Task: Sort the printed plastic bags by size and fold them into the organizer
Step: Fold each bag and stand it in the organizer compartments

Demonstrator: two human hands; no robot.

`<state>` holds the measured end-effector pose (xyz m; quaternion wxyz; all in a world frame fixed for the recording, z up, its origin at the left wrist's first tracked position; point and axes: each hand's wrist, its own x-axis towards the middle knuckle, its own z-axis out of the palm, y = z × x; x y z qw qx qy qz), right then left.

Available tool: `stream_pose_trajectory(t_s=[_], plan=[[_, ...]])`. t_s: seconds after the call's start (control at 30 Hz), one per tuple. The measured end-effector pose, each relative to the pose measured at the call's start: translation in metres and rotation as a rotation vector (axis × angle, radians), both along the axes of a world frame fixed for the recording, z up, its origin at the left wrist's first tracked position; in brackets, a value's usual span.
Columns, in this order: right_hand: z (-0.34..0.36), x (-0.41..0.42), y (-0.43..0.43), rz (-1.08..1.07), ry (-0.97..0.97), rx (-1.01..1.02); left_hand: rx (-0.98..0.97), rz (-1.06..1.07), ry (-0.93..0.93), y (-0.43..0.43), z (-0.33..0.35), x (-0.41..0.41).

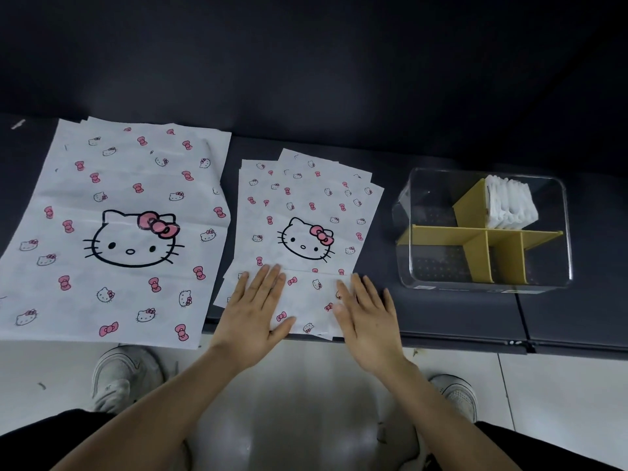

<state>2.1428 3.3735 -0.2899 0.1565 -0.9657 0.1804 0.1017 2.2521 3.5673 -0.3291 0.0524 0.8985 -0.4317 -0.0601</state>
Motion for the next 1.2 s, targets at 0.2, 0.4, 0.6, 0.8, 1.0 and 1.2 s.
stream_pose_trajectory(t_s=[0.2,0.4,0.6,0.8,1.0,1.2], plan=[[0.014,0.045,-0.008,-0.025,-0.012,0.075,0.055,-0.046,-0.022,0.000,0.000,0.004],[0.026,0.055,-0.019,-0.070,0.194,0.143,0.024,-0.212,-0.136,-0.003,0.008,0.020],[0.035,0.038,-0.012,-0.709,-0.003,0.983,-0.422,-0.241,-0.067,-0.017,0.025,0.011],[0.035,0.029,0.005,-1.179,-0.042,1.453,-0.530,-0.115,0.261,-0.027,0.022,-0.010],[0.031,0.012,0.008,-0.915,-0.231,1.097,-0.601,0.139,0.318,-0.030,0.015,-0.012],[0.035,0.014,-0.011,-0.371,-0.318,0.960,-0.504,0.399,0.472,-0.039,0.025,-0.005]])
